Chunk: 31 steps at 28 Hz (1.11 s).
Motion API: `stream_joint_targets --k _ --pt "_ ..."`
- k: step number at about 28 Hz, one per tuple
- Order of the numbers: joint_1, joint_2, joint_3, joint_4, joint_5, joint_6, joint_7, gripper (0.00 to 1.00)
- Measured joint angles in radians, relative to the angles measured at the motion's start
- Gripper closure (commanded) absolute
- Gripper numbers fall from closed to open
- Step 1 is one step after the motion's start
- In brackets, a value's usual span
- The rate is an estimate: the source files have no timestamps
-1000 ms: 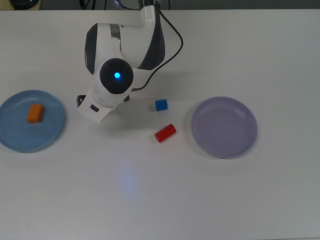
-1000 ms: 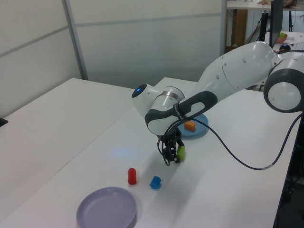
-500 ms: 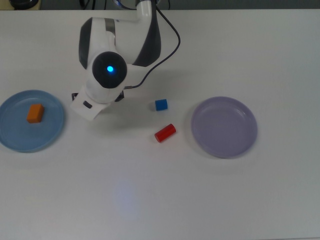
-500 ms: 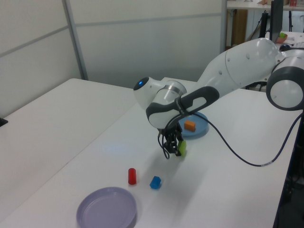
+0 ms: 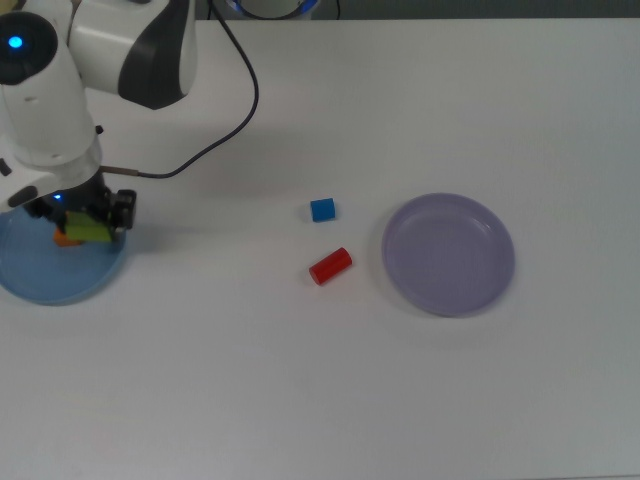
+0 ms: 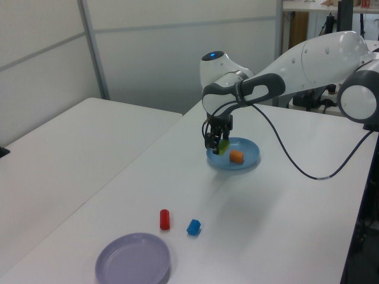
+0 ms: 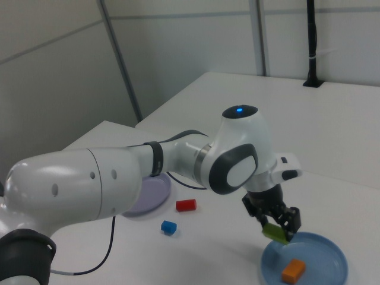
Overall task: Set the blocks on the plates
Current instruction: 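Carry the green block onto the blue plate and release it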
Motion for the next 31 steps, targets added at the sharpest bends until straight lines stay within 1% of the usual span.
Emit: stream_joint_targets --k 3,4,7,10,14,15,16,17,19,23,31 --pt "-0.008 0.018 0.000 -0.002 0.008 0.077 0.001 0.98" --pt "-0.009 0.026 0.000 -0.003 0.012 0.101 0.001 0.96" --pt "-0.016 0.055 0.000 -0.003 0.040 0.177 0.002 0.85" --pt "-0.021 0.077 0.000 -0.003 0.061 0.227 0.002 0.85" --pt "-0.033 0.088 0.000 -0.003 0.064 0.244 0.001 0.85" --pt "-0.037 0.088 0.000 -0.003 0.064 0.244 0.000 0.83" --pt "-0.042 0.088 0.000 -0.002 0.064 0.244 0.000 0.67" --pt "-0.048 0.088 0.000 -0.001 0.064 0.244 -0.001 0.48" --pt "-0.057 0.088 0.000 -0.001 0.064 0.244 -0.002 0.00" --pt "-0.067 0.088 0.000 -0.003 0.064 0.244 -0.003 0.00" --pt "-0.056 0.086 0.013 -0.004 0.067 0.244 -0.003 0.00"
